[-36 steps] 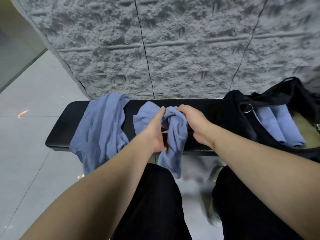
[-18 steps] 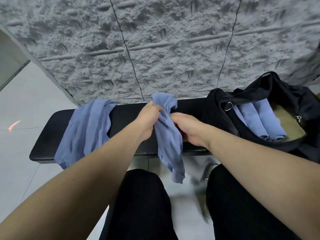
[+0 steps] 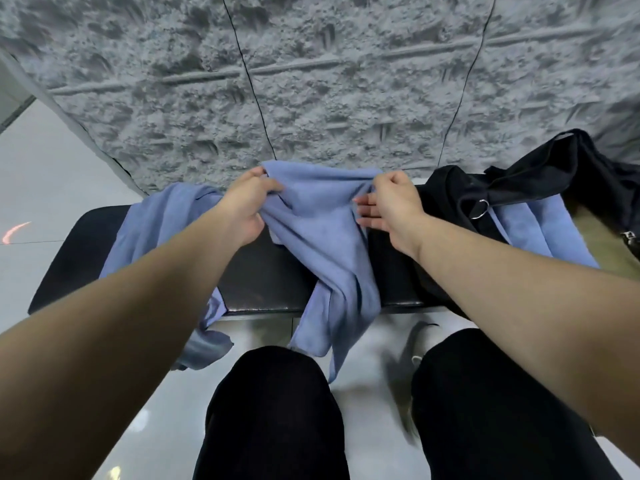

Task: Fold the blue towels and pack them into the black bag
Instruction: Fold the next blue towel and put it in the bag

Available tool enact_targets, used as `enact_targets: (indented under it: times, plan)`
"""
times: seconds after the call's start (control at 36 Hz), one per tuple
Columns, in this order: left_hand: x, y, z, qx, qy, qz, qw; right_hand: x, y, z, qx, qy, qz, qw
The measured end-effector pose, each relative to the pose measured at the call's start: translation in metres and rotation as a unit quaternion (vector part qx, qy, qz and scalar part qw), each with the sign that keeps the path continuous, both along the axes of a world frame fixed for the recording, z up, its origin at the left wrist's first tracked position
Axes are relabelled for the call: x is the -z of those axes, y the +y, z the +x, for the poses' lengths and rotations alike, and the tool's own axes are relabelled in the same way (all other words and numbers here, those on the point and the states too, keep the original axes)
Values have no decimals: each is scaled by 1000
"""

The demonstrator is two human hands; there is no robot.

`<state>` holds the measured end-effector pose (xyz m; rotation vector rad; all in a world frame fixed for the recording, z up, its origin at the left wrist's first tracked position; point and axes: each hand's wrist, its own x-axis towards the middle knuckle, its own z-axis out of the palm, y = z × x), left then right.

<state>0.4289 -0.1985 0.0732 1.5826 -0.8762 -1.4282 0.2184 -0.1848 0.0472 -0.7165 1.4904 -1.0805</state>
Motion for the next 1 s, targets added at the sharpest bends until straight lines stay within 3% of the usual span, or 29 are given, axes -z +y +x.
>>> enact_targets:
  times: [0.06,0.17,0.31,0.53,0.69,0.81,0.89,1.0]
  plan:
    - [6,-9,7,-3,-2,-19,1000,4,-12,1,1,22,-7,1000]
    - [12,-31,13,-116,-1,-50,992,12,-36,4,2,69,-25,997]
    - [21,-57,19,-153,-43,-81,984,16,-59,0,11,99,-30,995]
    - [45,-64,3,-93,-108,-65,988,36,-65,1,-73,97,47,991]
    - [68,-35,-18,-100,-255,-1,962,54,-46,-8,-126,239,105,957]
    - [88,-11,-32,-63,-195,33,978,54,-32,-9,-223,253,147,930]
    - [90,-9,-38,8,-211,52,976,55,-24,-5,-263,247,158,919]
    - [89,-26,-39,9,-204,29,978,55,-23,-2,-253,232,116,932]
